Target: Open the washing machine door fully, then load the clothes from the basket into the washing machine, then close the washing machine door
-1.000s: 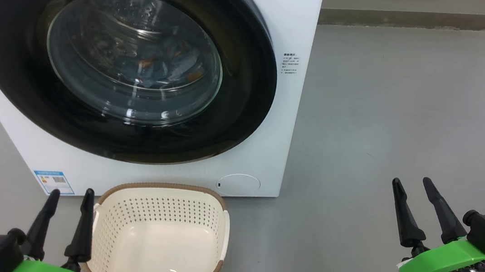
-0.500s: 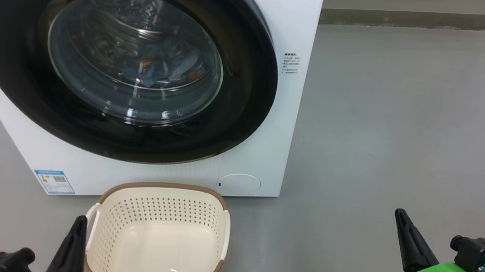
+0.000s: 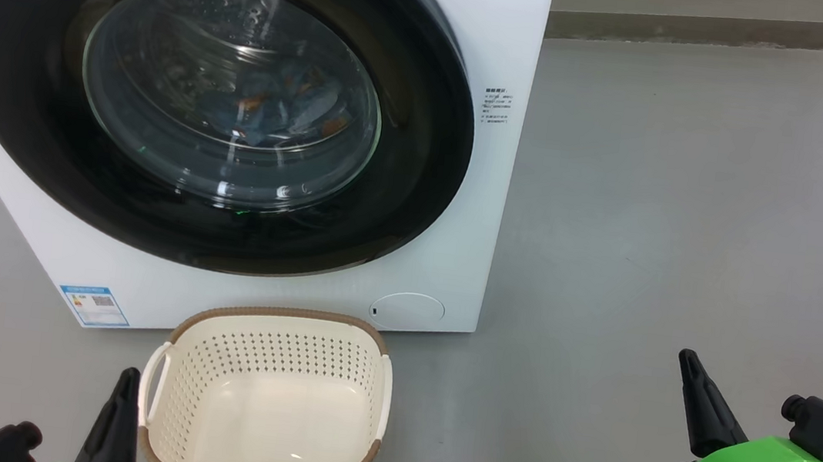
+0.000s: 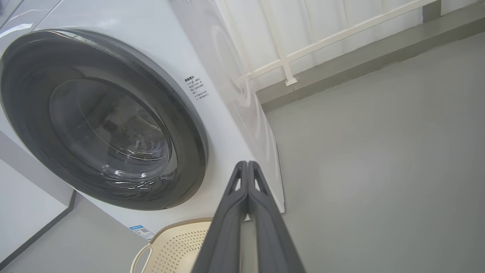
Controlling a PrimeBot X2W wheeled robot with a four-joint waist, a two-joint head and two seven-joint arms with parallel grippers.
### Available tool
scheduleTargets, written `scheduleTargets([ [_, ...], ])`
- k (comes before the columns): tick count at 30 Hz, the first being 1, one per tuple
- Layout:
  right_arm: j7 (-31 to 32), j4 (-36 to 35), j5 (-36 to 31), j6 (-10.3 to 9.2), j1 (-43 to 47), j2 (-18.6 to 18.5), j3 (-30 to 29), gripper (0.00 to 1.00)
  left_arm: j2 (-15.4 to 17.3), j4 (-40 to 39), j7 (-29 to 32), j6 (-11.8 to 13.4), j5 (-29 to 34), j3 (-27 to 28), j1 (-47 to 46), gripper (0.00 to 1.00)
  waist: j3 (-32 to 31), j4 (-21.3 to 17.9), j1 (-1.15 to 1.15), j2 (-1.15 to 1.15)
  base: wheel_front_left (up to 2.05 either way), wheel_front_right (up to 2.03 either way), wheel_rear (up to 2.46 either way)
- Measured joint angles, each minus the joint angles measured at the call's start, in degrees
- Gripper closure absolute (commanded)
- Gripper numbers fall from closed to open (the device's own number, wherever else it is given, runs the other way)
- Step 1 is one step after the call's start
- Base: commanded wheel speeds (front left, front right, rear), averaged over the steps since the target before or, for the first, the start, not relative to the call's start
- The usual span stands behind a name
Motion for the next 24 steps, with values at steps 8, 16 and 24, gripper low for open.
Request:
scheduleTargets([
  [8,1.0,-0.5,3.2,0.0,0.0,0.8,-1.5,1.0,-0.2,0.0,1.0,0.0,-3.5,0.5,0.0,1.0,0.1,0.1,0.0,0.0,0.0,0.0,0.0],
  [16,2.4,-1.0,7.2,0.0,0.0,1.4,-2.8,1.0,-0.6,-0.1,2.1,-0.1,-7.4,1.4,-0.2,1.0,0.2,0.2,0.0,0.0,0.0,0.0,0.0],
  [24,3.9,-1.6,11.9,0.0,0.0,2.4,-4.2,1.0,-1.5,-0.1,3.5,-0.1,-11.8,2.3,-0.2,1.0,0.3,0.4,0.0,0.0,0.0,0.0,0.0],
])
